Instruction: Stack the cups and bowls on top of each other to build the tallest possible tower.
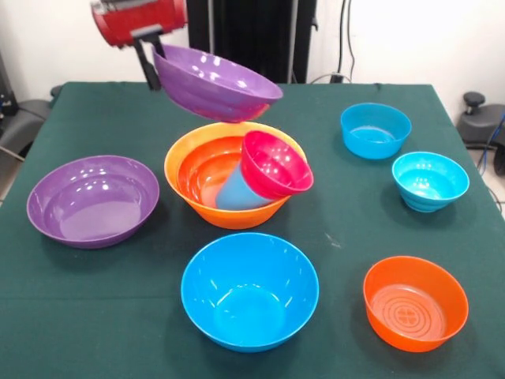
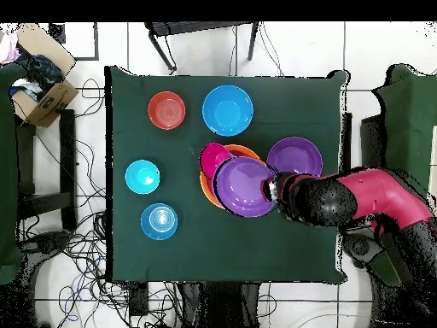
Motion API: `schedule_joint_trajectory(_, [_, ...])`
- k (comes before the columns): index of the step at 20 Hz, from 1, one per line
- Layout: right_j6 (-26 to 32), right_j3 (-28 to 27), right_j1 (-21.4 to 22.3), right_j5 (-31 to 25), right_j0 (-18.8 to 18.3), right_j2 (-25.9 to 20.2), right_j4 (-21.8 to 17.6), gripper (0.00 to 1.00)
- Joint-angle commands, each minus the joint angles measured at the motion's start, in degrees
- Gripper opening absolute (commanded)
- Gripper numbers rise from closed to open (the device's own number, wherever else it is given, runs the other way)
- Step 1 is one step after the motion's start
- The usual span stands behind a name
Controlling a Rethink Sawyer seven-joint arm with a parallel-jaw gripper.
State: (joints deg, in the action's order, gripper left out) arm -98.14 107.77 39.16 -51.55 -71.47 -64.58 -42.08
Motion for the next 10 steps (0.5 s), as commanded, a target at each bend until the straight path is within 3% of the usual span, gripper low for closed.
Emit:
schedule_joint_trajectory(1, [17.0,-0.4,10.1,-11.6,1.5,0.3,1.5,0.00])
schedule_joint_trajectory(5, [16.6,-1.5,13.5,-12.2,2.1,1.5,-0.8,0.00])
schedule_joint_trajectory(10, [9.5,-2.6,14.1,-8.9,6.1,6.1,-8.9,0.00])
